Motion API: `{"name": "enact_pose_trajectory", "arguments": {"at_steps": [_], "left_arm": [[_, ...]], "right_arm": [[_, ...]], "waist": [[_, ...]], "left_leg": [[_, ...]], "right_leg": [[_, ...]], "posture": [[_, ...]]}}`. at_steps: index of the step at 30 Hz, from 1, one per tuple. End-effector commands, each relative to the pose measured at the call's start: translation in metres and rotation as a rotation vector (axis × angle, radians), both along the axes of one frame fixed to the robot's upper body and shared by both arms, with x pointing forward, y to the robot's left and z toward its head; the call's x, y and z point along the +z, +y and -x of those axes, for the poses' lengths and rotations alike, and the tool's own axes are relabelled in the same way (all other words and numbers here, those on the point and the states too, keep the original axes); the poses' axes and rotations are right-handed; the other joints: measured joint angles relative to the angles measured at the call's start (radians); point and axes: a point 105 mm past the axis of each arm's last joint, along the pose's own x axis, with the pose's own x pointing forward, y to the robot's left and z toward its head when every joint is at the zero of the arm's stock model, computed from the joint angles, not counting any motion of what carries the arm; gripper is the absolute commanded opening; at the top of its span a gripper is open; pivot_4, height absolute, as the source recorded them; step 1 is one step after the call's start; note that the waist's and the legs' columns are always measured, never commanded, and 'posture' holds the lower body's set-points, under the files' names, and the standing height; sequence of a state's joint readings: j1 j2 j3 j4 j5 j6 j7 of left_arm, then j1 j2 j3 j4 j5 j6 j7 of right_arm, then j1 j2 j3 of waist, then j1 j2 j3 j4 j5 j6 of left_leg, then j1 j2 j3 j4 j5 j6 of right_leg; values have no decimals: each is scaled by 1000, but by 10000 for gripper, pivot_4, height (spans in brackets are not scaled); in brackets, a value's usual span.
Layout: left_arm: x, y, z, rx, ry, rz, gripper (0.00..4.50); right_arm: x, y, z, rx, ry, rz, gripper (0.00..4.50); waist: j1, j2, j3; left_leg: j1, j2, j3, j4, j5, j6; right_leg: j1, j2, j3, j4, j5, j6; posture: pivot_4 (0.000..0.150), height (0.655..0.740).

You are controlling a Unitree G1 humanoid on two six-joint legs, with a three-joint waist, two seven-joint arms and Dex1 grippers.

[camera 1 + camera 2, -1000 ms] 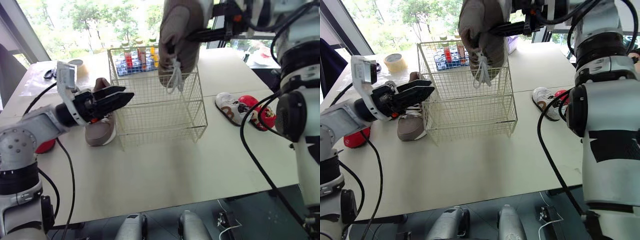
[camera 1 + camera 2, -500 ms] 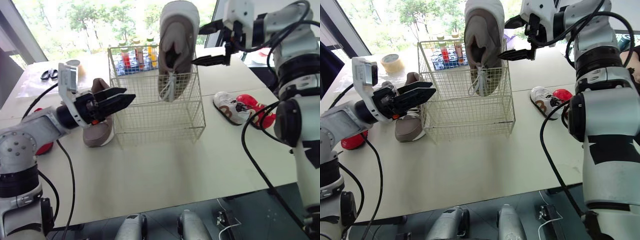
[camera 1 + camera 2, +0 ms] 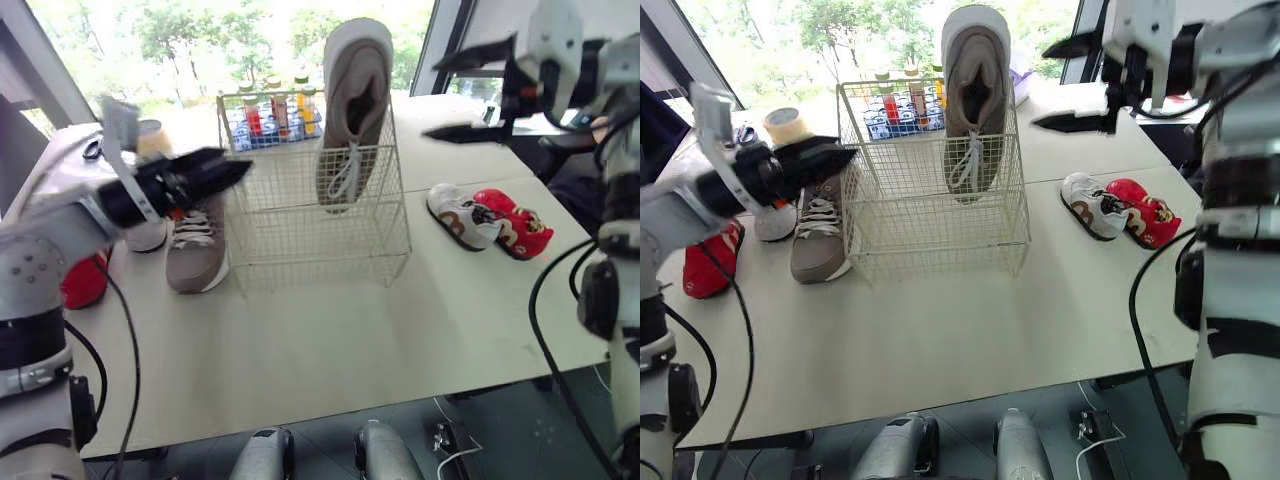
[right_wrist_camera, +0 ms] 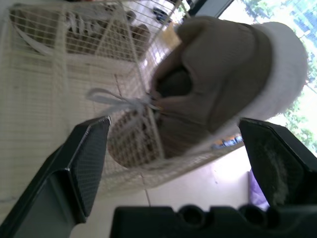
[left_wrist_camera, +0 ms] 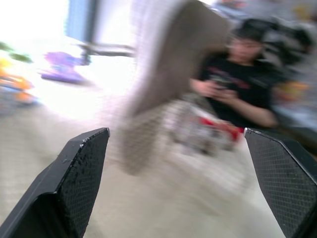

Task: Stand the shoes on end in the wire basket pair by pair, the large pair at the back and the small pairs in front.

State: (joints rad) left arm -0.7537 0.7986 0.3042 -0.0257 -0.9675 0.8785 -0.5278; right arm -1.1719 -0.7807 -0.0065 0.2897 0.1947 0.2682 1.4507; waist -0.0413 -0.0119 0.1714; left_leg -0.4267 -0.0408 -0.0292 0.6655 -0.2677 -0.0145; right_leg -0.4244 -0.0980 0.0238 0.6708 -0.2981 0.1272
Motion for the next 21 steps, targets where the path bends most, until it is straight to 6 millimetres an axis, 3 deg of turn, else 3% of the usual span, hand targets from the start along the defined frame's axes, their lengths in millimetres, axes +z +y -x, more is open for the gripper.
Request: {"name": "enact_pose_trajectory", "arguments": {"at_steps": [1, 4, 10, 16, 21], "left_arm": [[9, 43, -36, 312, 25, -58, 45000], [-1, 71, -65, 506, 132, -125, 45000], [-18, 77, -98, 574, 278, -208, 45000], [-47, 58, -110, 539, 436, -297, 45000], [-56, 61, -105, 545, 530, -335, 45000]], "right_arm": [[10, 35, 45, 107, -66, -58, 44393], [-10, 51, 57, 123, -25, -75, 44393], [-16, 63, 63, 125, 2, -120, 44393], [-13, 62, 66, 100, -2, -140, 44393], [-16, 60, 67, 71, 0, -136, 44393]], "waist": [[2, 0, 0], [6, -1, -1], [28, -2, -1], [27, -3, -1], [17, -3, -1]], "left_leg": [[0, 0, 0, 0, 0, 0], [0, -1, -1, 1, 0, 0], [0, -3, -1, 3, -1, 2], [-1, -5, -1, 3, -1, 2], [-1, -5, 0, 2, -1, 2]], "right_leg": [[0, 0, 0, 0, 0, 0], [0, 0, -1, 1, 0, 0], [1, 0, -1, 1, 0, 0], [1, -1, -2, 1, 0, 0], [0, 0, -2, 2, 0, 0]], "posture": [[1500, 7400], [1500, 7400], [1500, 7400], [1500, 7400], [1500, 7400]]}}
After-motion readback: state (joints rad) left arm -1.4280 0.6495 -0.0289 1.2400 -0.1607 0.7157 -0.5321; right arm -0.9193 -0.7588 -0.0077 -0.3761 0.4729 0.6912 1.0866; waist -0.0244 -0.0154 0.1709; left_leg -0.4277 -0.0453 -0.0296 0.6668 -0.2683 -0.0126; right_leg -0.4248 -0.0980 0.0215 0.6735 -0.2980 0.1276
